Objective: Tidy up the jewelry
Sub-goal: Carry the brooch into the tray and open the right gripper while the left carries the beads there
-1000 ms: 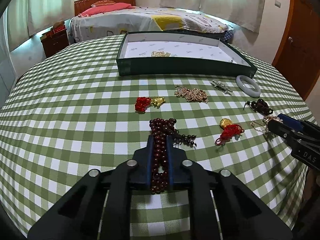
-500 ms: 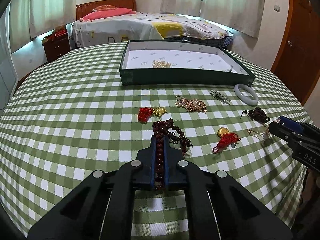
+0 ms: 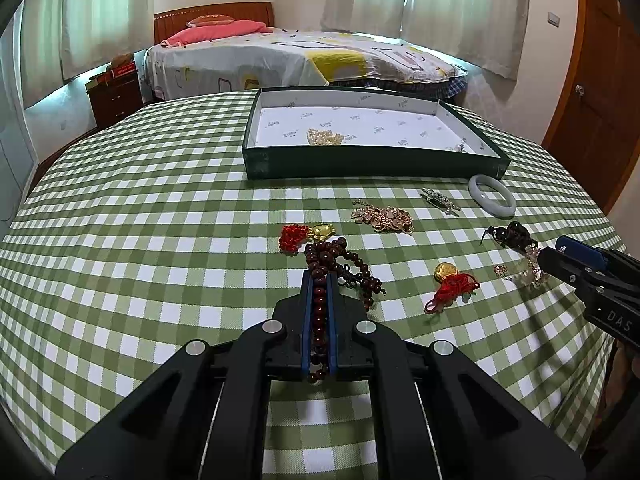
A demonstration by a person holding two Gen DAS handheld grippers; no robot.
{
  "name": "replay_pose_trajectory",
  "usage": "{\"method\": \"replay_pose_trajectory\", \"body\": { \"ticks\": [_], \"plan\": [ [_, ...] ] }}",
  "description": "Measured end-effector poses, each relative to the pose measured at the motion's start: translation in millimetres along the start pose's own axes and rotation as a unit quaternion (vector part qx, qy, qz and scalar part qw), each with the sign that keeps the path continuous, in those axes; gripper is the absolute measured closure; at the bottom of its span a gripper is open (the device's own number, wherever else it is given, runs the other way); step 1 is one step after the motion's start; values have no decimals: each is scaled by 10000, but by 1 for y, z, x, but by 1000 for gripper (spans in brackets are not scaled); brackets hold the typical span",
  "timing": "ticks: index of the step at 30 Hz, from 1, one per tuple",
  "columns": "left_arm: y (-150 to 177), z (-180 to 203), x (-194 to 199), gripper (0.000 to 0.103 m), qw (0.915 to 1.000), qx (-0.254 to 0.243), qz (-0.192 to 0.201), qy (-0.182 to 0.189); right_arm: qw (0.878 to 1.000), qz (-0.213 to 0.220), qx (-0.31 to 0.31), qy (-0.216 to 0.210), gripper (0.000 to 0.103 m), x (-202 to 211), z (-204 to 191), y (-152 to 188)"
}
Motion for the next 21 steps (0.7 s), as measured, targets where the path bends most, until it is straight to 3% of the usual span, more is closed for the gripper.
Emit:
{"method": "replay_pose_trajectory", "body": {
  "ticks": [21],
  "plan": [
    [-25, 0, 25, 97, 9993, 17, 357, 47, 9995, 322, 46, -47, 59, 25, -5, -22]
  ]
}}
Point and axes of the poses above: each gripper's, at about its wrist camera, not at the fingertips, and x roughly against the way its jaws point, z to its right, y to its underside, the point moved 10 cm from there along -x, roughly the way its jaws point, and after that the axes turned 5 degrees about -z, right-handed, at the moved point
